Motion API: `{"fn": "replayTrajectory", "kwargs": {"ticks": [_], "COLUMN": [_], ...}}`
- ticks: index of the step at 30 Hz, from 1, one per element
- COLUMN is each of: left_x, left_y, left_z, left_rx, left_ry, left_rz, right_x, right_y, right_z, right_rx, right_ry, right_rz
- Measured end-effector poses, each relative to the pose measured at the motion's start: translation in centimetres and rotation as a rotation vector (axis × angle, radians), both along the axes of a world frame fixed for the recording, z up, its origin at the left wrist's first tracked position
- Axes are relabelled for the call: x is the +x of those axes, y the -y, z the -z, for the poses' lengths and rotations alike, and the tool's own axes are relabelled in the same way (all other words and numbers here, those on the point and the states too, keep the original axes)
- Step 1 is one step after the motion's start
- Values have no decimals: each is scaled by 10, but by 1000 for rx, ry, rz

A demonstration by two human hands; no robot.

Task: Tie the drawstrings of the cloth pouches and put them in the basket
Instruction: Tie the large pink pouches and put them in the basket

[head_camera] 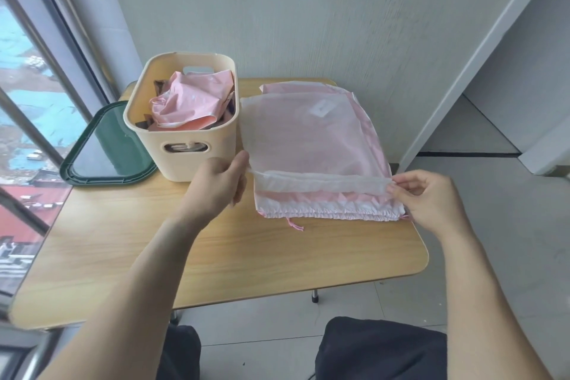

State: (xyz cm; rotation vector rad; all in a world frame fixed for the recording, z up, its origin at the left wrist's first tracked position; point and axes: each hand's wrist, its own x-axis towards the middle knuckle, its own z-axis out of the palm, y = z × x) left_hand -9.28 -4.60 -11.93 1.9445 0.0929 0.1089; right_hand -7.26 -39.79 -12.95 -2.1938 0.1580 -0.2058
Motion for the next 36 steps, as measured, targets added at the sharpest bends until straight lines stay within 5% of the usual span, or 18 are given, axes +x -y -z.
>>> {"fn": "replayTrajectory", "kwargs": {"ticks": [6, 12, 21, 27, 29, 33, 36], "left_x": [-6, -8, -7, -7, -7, -13, -13], "left_y": [23, 27, 12, 8, 7, 6, 1], "left_z": [-4, -7, -7, -2, -2, -4, -3], "left_rx": [-408, -496, -117, 47, 60, 179, 72], "left_ry": [240, 275, 57, 59, 33, -10, -31], "left_rz": [-180, 56, -41, -33, -9, 14, -45], "right_x": [-6, -12, -8, -14, -16, -15, -21], "right_y": [-16, -25, -6, 4, -4, -23, -33], "right_z": [-6, -6, -15, -16, -23, -37, -40], "right_rx": [-54, -229, 23, 64, 245, 1023, 1330], "right_ry": [-6, -133, -77, -301, -260, -112, -70], "right_rz": [-74, -185, -66, -207, -146, 58, -23]}}
